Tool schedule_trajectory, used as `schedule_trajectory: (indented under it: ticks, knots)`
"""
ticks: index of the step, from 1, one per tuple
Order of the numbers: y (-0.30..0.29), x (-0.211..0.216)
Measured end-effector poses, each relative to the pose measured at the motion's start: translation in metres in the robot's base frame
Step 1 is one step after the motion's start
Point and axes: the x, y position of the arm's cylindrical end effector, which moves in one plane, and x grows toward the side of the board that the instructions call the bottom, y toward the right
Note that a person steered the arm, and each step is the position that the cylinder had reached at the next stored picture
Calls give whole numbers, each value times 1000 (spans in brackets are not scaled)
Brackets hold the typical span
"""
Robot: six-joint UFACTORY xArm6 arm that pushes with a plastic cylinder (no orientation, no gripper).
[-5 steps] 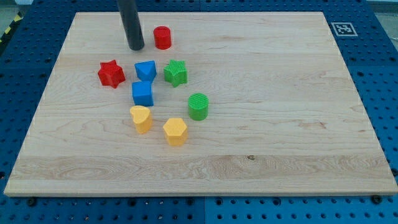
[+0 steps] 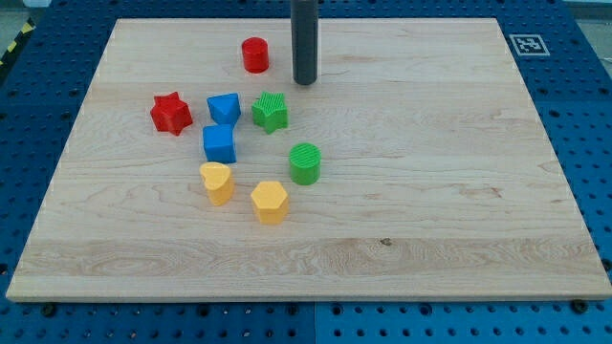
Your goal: Move your arm right side of the yellow hexagon
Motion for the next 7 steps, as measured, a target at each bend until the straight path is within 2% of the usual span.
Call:
schedule_trajectory:
  ticks: [2, 4, 5, 7]
  knots:
    - [12, 55]
    - [49, 120]
    - [50, 126]
    - [50, 183]
